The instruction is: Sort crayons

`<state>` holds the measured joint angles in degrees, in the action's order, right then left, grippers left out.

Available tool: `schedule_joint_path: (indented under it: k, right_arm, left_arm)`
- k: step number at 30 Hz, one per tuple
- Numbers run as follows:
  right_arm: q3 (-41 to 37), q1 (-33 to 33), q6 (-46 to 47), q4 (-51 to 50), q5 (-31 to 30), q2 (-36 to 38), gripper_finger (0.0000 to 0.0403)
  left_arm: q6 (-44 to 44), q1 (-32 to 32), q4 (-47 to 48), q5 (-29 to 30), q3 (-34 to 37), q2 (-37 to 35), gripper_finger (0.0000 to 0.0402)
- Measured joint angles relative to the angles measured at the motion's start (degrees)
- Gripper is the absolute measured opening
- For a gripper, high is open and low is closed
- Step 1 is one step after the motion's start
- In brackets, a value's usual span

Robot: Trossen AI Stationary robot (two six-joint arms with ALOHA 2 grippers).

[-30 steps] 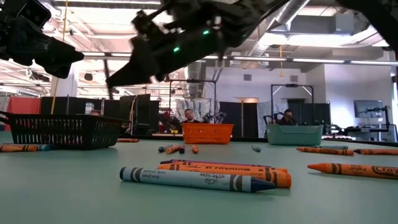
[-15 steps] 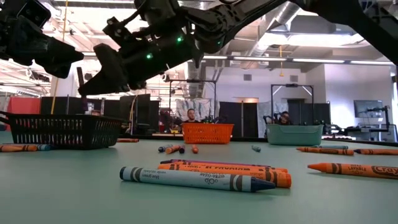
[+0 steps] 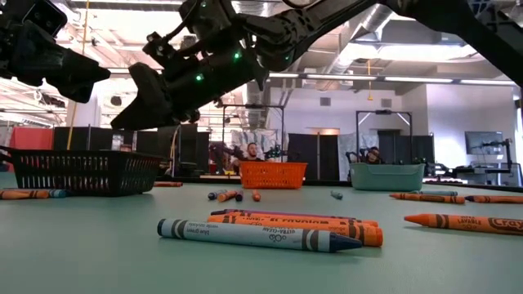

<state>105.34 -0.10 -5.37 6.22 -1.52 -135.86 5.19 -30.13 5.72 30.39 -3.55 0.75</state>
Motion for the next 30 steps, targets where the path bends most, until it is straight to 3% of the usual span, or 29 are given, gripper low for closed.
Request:
schedule_joint_path:
  k: [8, 13, 17, 20, 23, 30]
  right_arm:
    - [0.04, 0.33, 0.04, -17.71, 0.01, 9.42, 0.0136]
    - [-0.62, 1.43, 0.87, -34.05, -0.28, 17.08, 0.012]
    - [-4.28, 4.21, 1.03, -42.78, -0.25, 24.17, 0.0111]
    - [-9.49, 6.25, 1.82, -47.54, -0.77, 30.53, 0.0108]
    - [-17.35, 8.48, 5.62, -48.42, -5.21, 38.28, 0.0107]
    - [-43.83, 15.5, 14.61, -32.41, -21.1, 58.44, 0.0107]
  left_arm:
    - [-0.35, 0.0, 0.0, 0.06, 0.0, 0.0, 0.0098]
    - [-8.78, 0.01, -0.09, 4.58, 0.0, -0.02, 0.0098]
    - [-5.11, 0.01, -0.28, 4.1, 0.01, -0.02, 0.0098]
    - [1.14, 0.01, -0.28, 3.92, 0.01, -0.02, 0.0098]
    - [4.65, 0.01, -0.31, 3.91, 0.0, 0.0, 0.0098]
    - [5.01, 0.01, -0.59, 7.5, 0.04, -0.01, 0.0098]
